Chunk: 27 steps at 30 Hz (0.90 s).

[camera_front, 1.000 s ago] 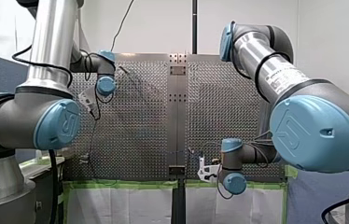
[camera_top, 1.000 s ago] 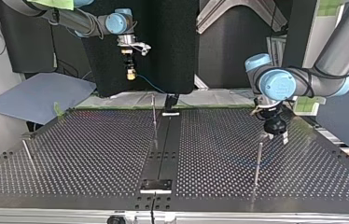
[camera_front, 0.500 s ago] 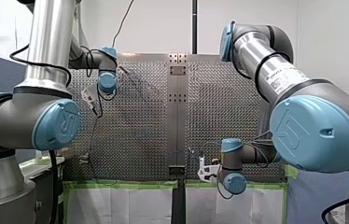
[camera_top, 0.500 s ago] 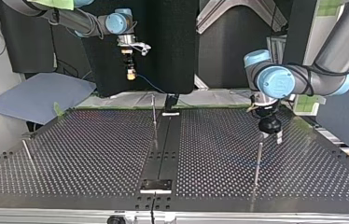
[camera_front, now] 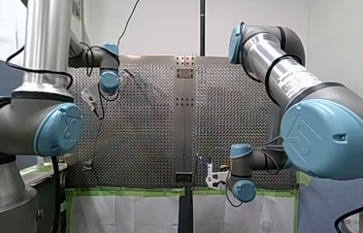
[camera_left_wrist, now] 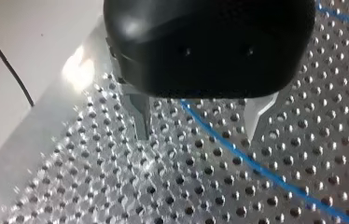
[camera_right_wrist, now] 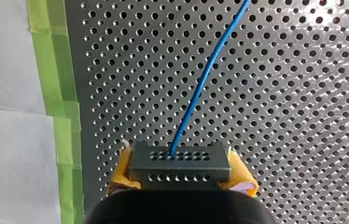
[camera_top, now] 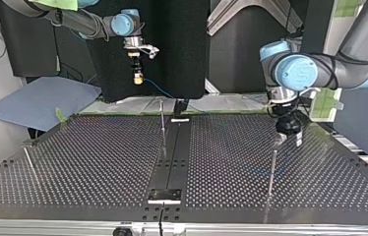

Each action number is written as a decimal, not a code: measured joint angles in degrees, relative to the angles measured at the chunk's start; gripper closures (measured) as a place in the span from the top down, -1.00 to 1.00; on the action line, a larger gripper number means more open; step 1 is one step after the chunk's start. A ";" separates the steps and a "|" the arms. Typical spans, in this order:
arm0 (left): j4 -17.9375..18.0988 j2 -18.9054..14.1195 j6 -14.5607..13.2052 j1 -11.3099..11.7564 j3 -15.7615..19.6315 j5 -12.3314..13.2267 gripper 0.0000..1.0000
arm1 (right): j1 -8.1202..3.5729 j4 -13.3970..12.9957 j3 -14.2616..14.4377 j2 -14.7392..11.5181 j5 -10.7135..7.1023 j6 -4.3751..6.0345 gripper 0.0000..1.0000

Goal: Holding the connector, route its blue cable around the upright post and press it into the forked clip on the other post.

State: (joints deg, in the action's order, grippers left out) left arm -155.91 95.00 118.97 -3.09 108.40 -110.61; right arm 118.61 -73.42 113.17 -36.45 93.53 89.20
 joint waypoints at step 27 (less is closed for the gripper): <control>-8.59 -13.42 -9.74 0.41 0.55 3.15 1.00 | -0.42 -0.19 -0.04 -0.02 -0.46 0.90 -1.00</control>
State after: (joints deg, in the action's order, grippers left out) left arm -164.49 81.58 109.23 -2.68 108.95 -107.46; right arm 118.20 -73.61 113.13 -36.48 93.06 90.10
